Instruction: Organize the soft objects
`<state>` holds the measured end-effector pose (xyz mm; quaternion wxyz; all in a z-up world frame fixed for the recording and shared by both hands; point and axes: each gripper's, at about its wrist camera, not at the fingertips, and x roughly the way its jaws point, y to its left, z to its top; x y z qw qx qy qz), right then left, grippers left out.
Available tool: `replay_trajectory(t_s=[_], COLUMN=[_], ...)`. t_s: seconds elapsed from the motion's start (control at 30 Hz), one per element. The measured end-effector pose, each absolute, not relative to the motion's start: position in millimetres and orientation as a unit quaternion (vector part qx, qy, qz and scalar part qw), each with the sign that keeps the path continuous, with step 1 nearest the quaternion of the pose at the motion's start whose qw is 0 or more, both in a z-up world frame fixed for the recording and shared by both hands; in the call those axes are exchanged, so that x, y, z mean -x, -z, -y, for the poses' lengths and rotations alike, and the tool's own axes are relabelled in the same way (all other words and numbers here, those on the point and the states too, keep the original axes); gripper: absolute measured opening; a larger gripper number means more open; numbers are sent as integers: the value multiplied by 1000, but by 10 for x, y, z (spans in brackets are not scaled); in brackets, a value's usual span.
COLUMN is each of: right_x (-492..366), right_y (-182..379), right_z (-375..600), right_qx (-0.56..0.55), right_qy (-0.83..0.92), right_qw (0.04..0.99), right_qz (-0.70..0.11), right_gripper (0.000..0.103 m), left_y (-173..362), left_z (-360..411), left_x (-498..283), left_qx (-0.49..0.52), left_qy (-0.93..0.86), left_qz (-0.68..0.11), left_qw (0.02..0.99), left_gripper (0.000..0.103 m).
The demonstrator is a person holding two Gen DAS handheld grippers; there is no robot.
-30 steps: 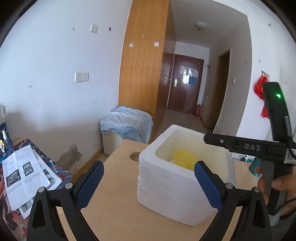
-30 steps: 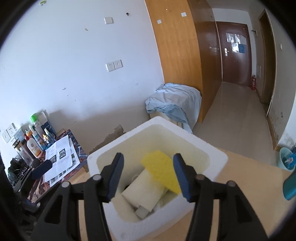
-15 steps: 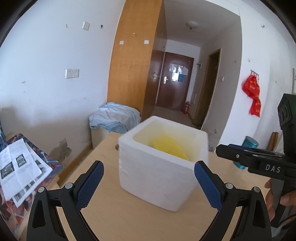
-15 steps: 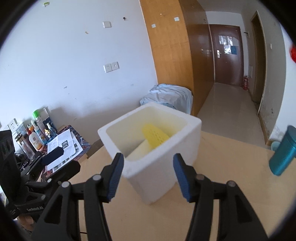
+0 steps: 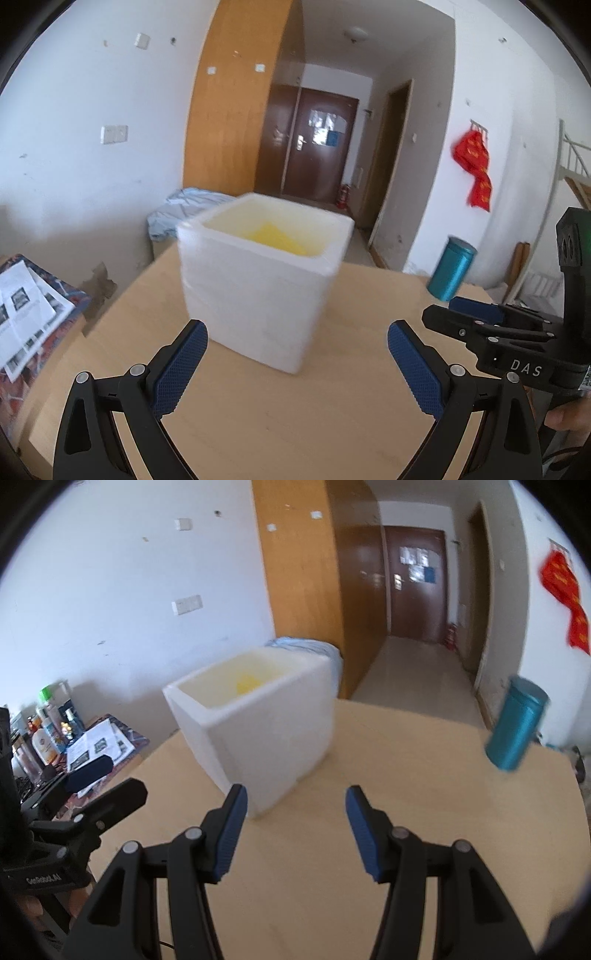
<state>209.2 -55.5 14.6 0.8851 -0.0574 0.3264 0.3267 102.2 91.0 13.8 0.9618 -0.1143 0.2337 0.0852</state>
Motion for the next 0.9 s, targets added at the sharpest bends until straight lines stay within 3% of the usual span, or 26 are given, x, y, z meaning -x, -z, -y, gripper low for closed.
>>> replay_trajectory(t_s=[0.1, 0.9], right_x=[-2020, -1011], right_y=[-82, 161], right_z=[713, 1565], right_qx=[59, 15], right_qy=[-305, -216], right_qw=[892, 929], right_qz=[-330, -300], right_gripper=[65, 65], left_y=[-75, 147], left_z=[-734, -7], left_x=[-983, -283], left_qx=[104, 67], left_qy=[-74, 5], left_qz=[-238, -236], left_qw=[963, 969], left_gripper=[98, 98])
